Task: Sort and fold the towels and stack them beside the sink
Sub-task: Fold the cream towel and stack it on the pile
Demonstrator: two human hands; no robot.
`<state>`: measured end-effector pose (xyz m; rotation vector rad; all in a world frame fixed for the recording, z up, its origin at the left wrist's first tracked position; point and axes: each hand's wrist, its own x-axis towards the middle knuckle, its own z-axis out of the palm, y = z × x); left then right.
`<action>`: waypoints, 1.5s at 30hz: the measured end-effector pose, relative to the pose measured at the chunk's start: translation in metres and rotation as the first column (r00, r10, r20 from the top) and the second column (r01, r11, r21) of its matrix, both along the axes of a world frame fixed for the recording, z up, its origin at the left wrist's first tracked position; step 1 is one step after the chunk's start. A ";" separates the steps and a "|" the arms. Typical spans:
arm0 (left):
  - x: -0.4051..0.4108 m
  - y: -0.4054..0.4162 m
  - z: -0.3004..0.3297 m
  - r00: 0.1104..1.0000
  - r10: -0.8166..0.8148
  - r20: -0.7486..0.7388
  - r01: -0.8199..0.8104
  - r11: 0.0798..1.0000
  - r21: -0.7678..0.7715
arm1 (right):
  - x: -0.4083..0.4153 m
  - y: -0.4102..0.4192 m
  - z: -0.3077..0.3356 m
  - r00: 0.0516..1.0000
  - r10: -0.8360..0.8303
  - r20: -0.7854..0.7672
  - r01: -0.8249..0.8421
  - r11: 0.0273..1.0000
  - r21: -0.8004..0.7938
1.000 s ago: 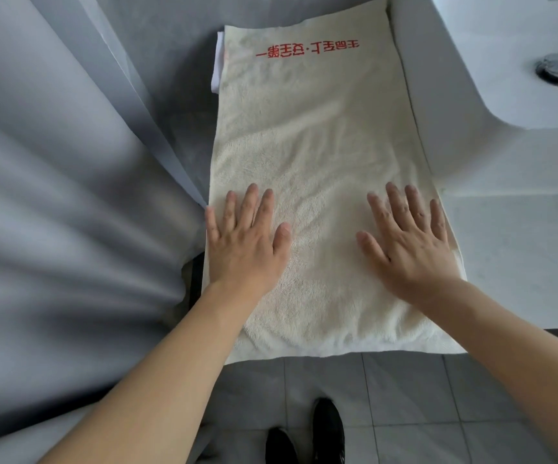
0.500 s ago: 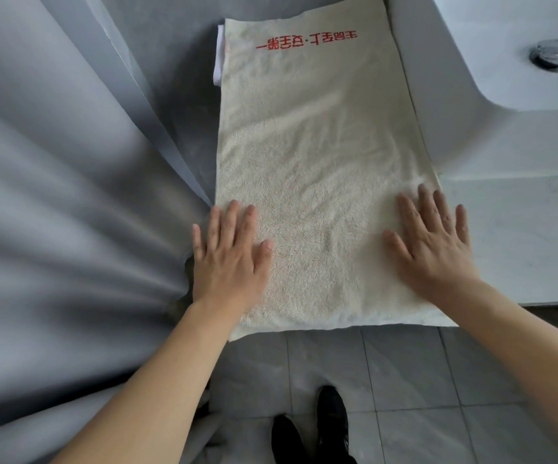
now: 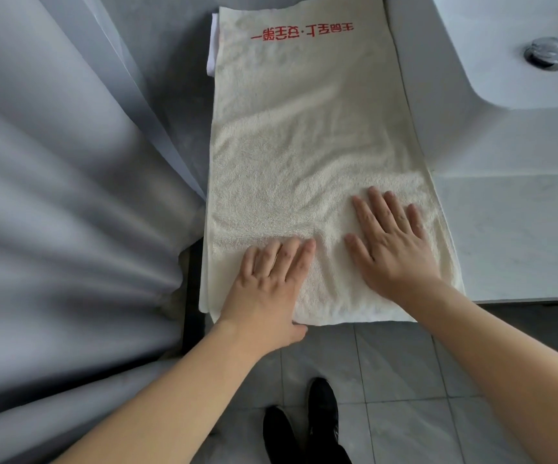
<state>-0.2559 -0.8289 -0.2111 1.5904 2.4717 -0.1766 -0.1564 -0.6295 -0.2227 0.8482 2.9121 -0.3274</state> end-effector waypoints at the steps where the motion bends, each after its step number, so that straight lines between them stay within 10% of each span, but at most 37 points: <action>1: 0.001 0.001 0.000 1.000 0.000 -0.031 -0.001 1.000 -0.023 | 0.000 0.000 0.001 1.000 -0.003 -0.004 0.003 1.000 0.002; 12: -0.007 0.010 0.028 0.996 -0.092 -0.007 0.092 0.996 0.007 | -0.002 0.002 0.003 1.000 -0.016 -0.013 0.015 0.997 -0.081; 18: -0.058 0.031 0.042 0.865 0.050 0.499 -0.080 0.996 0.039 | 0.001 0.010 0.013 0.961 0.016 -0.276 -0.107 0.943 -0.316; 25: -0.089 0.075 0.047 0.698 0.322 0.639 -0.449 0.893 0.041 | 0.001 0.000 0.044 0.951 0.260 -0.166 -0.261 0.965 0.018; 29: -0.104 0.084 0.058 0.791 0.332 0.514 -0.396 0.918 0.016 | -0.015 0.009 0.051 0.979 0.204 0.019 -0.205 0.978 0.029; 32: -0.110 0.084 0.070 0.959 0.240 0.154 -0.243 0.970 0.001 | -0.035 0.030 0.062 0.997 0.075 0.005 -0.075 0.993 0.089; 36: -0.126 0.088 0.073 0.956 0.225 -0.189 -0.198 0.968 0.154 | -0.071 0.055 0.088 1.000 0.000 0.009 -0.001 0.988 0.155; 45: -0.173 0.124 0.032 0.879 0.454 -0.146 -0.372 0.845 0.383 | -0.158 0.105 0.063 0.992 0.088 -0.091 -0.054 0.943 0.328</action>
